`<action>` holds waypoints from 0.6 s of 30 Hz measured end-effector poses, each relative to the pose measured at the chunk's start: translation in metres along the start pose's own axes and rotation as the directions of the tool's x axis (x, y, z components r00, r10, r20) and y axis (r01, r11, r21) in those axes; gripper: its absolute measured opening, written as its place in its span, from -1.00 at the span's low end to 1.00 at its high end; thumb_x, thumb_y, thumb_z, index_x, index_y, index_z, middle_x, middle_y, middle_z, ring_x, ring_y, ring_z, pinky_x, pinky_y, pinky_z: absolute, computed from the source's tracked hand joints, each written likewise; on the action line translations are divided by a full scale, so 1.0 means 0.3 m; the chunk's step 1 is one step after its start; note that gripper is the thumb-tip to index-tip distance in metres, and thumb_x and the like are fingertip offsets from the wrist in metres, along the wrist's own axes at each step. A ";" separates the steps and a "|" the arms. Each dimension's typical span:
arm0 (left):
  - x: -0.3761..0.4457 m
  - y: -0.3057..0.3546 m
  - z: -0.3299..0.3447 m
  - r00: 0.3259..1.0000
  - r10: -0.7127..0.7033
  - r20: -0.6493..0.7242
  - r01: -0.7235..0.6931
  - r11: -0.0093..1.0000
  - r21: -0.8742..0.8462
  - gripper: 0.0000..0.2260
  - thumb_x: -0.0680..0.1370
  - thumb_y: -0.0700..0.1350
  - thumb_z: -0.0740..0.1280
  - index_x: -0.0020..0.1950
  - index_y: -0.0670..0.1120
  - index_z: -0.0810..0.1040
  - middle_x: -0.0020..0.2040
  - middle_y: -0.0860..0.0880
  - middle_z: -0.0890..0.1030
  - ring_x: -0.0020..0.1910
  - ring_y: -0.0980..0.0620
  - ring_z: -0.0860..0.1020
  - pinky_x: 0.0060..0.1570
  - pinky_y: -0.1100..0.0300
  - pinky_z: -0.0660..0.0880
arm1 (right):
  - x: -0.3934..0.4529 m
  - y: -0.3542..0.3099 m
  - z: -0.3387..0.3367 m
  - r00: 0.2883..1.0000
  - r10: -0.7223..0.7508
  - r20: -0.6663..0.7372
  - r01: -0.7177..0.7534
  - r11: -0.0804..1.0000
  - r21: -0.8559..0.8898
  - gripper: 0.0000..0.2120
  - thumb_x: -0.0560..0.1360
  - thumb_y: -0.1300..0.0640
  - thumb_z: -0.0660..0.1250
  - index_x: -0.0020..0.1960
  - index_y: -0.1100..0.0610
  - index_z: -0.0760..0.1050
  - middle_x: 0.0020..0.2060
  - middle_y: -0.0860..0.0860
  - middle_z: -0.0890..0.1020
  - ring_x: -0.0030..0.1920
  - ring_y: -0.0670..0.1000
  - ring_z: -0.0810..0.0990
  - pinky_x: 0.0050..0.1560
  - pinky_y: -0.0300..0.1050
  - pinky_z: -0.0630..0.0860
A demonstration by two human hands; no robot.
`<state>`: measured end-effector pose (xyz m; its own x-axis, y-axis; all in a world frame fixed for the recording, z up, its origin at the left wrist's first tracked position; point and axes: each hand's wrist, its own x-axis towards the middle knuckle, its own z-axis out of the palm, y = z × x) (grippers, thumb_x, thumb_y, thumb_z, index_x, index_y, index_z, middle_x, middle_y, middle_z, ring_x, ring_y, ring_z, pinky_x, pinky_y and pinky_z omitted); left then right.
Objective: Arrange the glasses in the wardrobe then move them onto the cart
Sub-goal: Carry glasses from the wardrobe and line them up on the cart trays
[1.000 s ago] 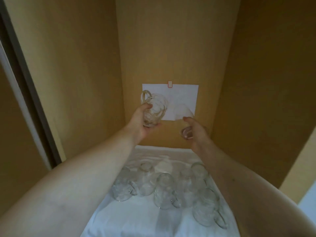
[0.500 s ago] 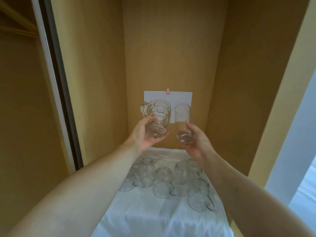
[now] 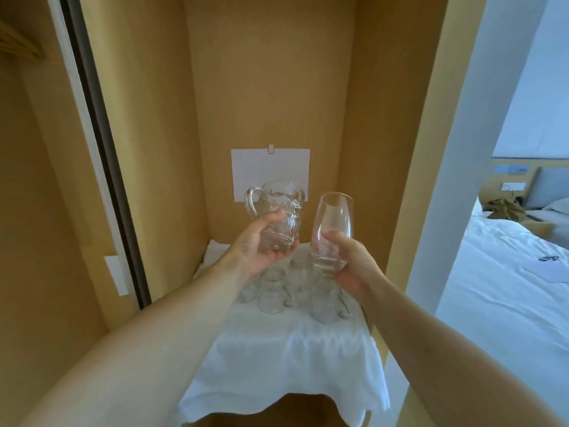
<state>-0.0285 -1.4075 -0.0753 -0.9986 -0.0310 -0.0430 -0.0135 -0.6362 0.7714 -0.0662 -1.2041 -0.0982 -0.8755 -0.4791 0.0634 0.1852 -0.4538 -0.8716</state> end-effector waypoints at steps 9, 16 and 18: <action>-0.051 -0.103 0.168 0.974 -0.035 0.224 0.040 0.999 -0.015 -0.30 0.19 -0.18 0.70 0.28 -0.21 0.57 0.12 -0.25 0.63 0.04 -0.23 0.63 0.09 -0.14 0.60 | -0.211 -0.132 -0.122 0.977 -0.144 0.157 0.151 0.988 -0.033 -0.88 0.52 0.23 0.35 -0.02 0.15 0.41 -0.24 0.07 0.35 -0.33 -0.02 0.44 -0.36 -0.24 0.42; -0.057 -0.246 0.402 0.918 -0.093 0.385 0.084 0.996 0.040 -0.21 0.23 -0.17 0.68 0.42 -0.21 0.48 0.16 -0.20 0.63 0.06 -0.17 0.63 0.07 -0.08 0.62 | -0.410 -0.244 -0.290 0.976 -0.200 0.091 0.207 0.975 -0.083 -0.71 0.48 0.19 0.37 0.18 0.14 0.45 -0.17 0.05 0.54 -0.23 -0.01 0.57 -0.21 -0.16 0.50; -0.064 -0.307 0.493 0.899 -0.105 0.424 0.091 0.994 0.055 -0.24 0.24 -0.16 0.67 0.40 -0.19 0.50 0.17 -0.19 0.63 0.07 -0.17 0.62 0.11 -0.07 0.58 | -0.474 -0.291 -0.357 0.982 -0.191 -0.002 0.190 0.980 -0.050 -0.59 0.45 0.22 0.38 0.26 0.14 0.37 -0.12 0.10 0.54 -0.19 0.05 0.55 -0.21 -0.10 0.50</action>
<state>-0.0155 -1.2342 -0.0517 -0.9184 0.3662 0.1495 -0.1067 -0.5933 0.7979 -0.0055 -1.0159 -0.0831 -0.8958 -0.3821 0.2272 -0.0074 -0.4983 -0.8670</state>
